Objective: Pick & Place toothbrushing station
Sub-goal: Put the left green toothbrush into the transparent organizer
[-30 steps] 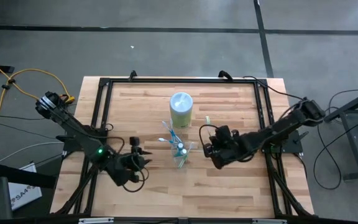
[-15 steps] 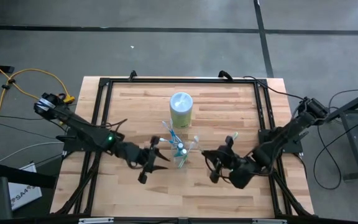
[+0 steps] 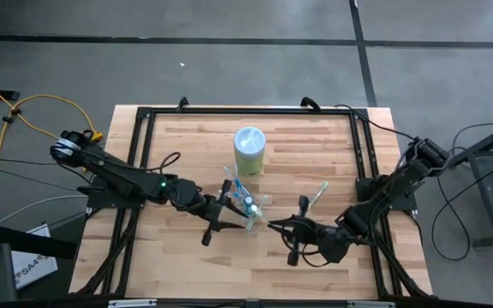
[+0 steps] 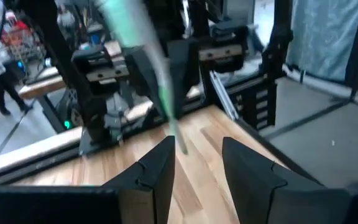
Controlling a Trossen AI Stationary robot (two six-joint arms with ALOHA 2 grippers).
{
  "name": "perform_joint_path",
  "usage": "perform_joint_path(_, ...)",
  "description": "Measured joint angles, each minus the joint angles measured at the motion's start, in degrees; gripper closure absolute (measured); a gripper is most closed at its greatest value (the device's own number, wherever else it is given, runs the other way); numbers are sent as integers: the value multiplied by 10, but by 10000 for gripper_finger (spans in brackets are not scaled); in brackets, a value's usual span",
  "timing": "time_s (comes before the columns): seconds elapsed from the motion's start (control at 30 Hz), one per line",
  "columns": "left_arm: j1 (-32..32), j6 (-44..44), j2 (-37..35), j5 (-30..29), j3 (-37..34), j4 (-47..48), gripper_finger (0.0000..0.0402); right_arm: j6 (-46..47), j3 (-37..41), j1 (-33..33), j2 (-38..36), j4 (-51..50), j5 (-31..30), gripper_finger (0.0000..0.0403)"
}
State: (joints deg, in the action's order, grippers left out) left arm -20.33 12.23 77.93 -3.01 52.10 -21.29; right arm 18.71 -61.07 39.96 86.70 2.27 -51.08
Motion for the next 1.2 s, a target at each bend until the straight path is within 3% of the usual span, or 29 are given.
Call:
perform_joint_path(0.23,29,0,51,56,0,-109,273,-102,-1,1,8,75,16,397)
perform_joint_path(0.53,43,4,88,102,0,-228,273,-160,-1,1,8,79,21,397)
perform_joint_path(1.2,52,-1,94,136,0,-270,273,-207,-1,-49,8,88,86,397)
